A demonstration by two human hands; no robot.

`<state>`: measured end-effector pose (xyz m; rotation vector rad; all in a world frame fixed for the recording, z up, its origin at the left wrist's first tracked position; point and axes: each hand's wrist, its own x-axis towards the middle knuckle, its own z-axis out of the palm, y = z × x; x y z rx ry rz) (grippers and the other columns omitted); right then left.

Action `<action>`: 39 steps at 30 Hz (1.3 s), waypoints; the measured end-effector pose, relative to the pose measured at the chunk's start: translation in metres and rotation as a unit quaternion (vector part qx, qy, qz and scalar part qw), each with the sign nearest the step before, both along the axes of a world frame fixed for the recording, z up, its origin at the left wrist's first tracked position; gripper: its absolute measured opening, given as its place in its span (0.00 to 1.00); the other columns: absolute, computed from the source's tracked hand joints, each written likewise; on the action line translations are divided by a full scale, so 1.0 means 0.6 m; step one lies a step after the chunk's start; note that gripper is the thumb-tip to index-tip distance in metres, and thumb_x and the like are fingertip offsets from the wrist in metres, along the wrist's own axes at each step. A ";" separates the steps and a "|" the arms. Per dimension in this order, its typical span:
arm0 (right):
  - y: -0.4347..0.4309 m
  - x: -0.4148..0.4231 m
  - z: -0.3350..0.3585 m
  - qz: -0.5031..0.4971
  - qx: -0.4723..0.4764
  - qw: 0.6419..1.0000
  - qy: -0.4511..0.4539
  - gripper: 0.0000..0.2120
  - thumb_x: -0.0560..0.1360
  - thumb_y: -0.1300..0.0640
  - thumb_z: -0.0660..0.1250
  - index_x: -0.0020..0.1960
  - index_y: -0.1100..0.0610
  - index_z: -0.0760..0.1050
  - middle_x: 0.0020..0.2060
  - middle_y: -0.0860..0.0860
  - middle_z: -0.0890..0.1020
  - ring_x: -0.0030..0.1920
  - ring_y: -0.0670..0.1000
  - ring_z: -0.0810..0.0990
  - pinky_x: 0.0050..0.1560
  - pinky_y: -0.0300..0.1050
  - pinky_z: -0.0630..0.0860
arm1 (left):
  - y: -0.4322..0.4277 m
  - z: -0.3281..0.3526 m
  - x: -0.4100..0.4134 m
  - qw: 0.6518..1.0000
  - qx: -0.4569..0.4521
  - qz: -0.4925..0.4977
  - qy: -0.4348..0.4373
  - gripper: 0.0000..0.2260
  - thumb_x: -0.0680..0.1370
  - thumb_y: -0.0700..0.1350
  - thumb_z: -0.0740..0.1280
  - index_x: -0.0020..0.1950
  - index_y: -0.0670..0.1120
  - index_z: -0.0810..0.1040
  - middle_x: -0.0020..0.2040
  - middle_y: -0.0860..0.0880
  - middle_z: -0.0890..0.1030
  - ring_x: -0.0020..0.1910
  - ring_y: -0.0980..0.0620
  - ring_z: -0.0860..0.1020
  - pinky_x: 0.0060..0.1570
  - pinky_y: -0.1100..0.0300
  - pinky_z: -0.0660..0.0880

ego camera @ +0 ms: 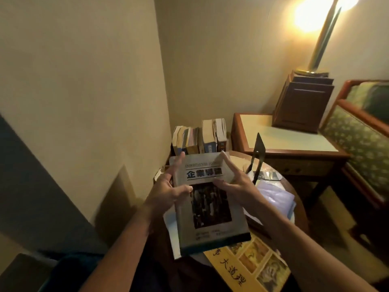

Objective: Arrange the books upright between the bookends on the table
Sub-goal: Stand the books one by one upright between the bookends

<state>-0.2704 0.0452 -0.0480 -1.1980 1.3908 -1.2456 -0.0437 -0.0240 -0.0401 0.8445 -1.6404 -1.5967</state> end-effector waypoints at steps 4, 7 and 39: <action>0.028 -0.035 0.005 0.003 -0.038 0.993 0.108 0.40 0.77 0.65 0.69 0.79 0.40 0.55 0.62 0.46 0.71 0.60 0.47 0.76 0.57 0.50 0.81 | 0.024 -0.013 -0.048 0.989 -0.112 0.003 -0.092 0.41 0.77 0.35 0.71 0.74 0.74 0.60 0.64 0.54 0.71 0.61 0.53 0.76 0.51 0.57 0.82; 0.029 -0.042 -0.011 -0.039 -0.056 0.969 0.237 0.37 0.76 0.63 0.70 0.77 0.38 0.60 0.62 0.53 0.70 0.62 0.52 0.74 0.57 0.55 0.81 | 0.030 -0.028 -0.064 0.966 -0.187 0.092 -0.154 0.39 0.77 0.38 0.71 0.77 0.70 0.59 0.61 0.52 0.71 0.59 0.54 0.75 0.54 0.59 0.80; 0.024 0.011 0.025 -0.032 0.010 0.992 0.120 0.18 0.84 0.45 0.57 0.72 0.38 0.70 0.71 0.50 0.73 0.68 0.51 0.73 0.69 0.56 0.72 | 0.142 -0.031 -0.121 0.972 -0.148 0.172 -0.065 0.22 0.75 0.57 0.68 0.66 0.51 0.81 0.56 0.55 0.85 0.49 0.59 0.84 0.48 0.49 0.83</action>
